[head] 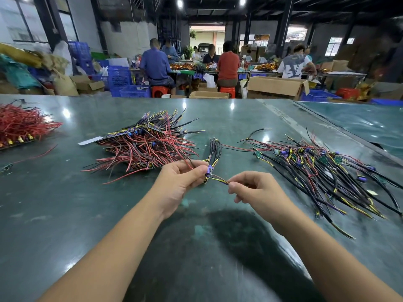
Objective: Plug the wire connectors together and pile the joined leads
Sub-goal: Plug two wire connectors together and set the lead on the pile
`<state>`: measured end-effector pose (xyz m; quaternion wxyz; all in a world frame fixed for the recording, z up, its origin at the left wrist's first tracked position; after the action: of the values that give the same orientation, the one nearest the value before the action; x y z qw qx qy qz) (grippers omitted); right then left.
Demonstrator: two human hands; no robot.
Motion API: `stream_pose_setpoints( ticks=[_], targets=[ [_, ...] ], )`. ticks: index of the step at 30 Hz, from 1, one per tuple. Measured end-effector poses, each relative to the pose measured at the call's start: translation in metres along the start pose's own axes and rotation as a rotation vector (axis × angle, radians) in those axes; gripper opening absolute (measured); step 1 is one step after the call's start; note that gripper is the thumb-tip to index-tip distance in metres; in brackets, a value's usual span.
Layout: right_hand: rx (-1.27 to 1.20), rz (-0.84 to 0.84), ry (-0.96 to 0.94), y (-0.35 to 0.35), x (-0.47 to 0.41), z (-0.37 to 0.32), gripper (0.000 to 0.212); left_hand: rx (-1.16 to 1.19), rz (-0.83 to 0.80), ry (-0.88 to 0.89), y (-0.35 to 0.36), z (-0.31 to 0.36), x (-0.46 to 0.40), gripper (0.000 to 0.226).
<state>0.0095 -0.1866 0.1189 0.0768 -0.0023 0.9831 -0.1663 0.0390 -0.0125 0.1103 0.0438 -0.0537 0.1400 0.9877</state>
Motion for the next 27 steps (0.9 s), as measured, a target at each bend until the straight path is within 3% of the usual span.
stream_pose_setpoints(
  ticks=[10,16,21,24,27],
  targets=[
    [-0.138,-0.04,0.085,0.004,0.001,0.0,0.018,-0.026,-0.065,0.016,0.001,0.003,0.002,0.015],
    [-0.454,-0.246,0.404,0.012,0.008,0.007,0.008,0.014,-0.158,0.076,0.004,0.009,0.004,0.022],
    [-0.608,-0.304,0.575,0.014,0.011,0.008,0.007,0.046,-0.195,0.069,0.004,0.011,0.004,0.021],
    [-0.625,-0.308,0.585,0.014,0.011,0.007,0.009,0.05,-0.181,0.054,0.003,0.011,0.004,0.023],
    [-0.504,-0.279,0.454,0.012,0.01,0.005,0.007,0.041,-0.167,0.048,0.002,0.01,0.004,0.023]
  ],
)
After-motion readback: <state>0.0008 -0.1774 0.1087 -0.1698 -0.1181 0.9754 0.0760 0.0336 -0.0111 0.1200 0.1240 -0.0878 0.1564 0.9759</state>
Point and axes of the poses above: each hand's wrist, its own x-axis away from the middle knuckle, its own y-axis out of the palm, z = x × y, the point moved 5 cm from there along -x, towards the middle knuckle, and after that the axes turned 3 degrees about z, right-handed, at the moved point
